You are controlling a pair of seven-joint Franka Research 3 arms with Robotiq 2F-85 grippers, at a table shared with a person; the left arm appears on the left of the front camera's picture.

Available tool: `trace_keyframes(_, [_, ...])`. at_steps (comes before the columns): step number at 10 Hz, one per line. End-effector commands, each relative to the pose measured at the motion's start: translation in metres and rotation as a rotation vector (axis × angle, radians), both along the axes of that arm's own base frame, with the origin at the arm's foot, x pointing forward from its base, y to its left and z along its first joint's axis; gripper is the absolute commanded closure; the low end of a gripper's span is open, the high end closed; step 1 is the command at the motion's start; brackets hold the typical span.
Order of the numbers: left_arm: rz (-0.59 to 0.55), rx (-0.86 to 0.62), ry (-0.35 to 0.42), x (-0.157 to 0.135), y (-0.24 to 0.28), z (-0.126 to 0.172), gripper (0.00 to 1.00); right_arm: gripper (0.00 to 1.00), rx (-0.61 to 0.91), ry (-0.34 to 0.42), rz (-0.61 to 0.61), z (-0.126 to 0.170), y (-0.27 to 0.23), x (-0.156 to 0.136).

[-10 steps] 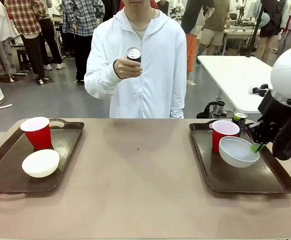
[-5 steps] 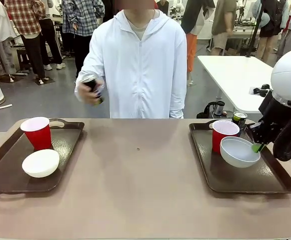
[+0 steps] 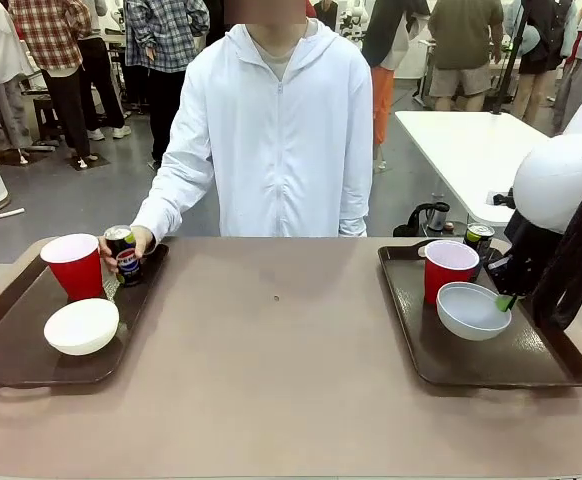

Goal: Prepare tableware on both trays.
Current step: Pick up a Picnic Bowl from the table and place it on a Handle tray.

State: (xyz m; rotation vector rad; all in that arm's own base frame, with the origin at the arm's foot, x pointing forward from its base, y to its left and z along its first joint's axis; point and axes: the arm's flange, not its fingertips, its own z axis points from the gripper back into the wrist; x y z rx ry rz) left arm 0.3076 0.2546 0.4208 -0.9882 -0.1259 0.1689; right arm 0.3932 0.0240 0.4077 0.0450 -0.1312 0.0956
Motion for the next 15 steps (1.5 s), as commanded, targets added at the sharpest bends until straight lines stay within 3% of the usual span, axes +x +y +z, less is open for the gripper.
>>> trace_keyframes(1, [-0.002,-0.007,-0.013,-0.002,0.001,0.002,0.16,0.98,-0.067,-0.033,-0.02,-0.023,-0.003,-0.006])
trace_keyframes(6, [-0.002,-0.007,-0.013,-0.002,0.001,0.002,0.16,0.98,-0.122,0.001,-0.009,-0.053,-0.002,0.004])
trace_keyframes(8, [-0.002,-0.007,-0.013,-0.002,0.001,0.002,0.16,0.47,-0.125,0.004,-0.013,-0.052,-0.002,0.004])
trace_keyframes(9, [-0.002,-0.007,-0.013,-0.002,0.001,0.002,0.16,0.15,-0.118,-0.001,-0.015,-0.047,-0.003,0.004])
trace_keyframes(10, [-0.002,-0.007,-0.013,-0.002,0.001,0.002,0.16,0.0,-0.103,-0.007,-0.012,-0.037,-0.003,0.0])
trace_keyframes(12, [-0.002,-0.007,-0.013,-0.002,0.001,0.002,0.16,0.0,-0.05,0.003,-0.019,0.013,-0.001,-0.016])
trace_keyframes(13, [-0.002,-0.007,-0.013,-0.002,0.001,0.002,0.16,0.44,-0.013,0.035,-0.016,0.036,-0.002,-0.024])
trace_keyframes(15, [-0.002,-0.007,-0.013,-0.002,0.001,0.002,0.16,0.24,0.024,0.081,-0.044,0.077,-0.003,-0.042])
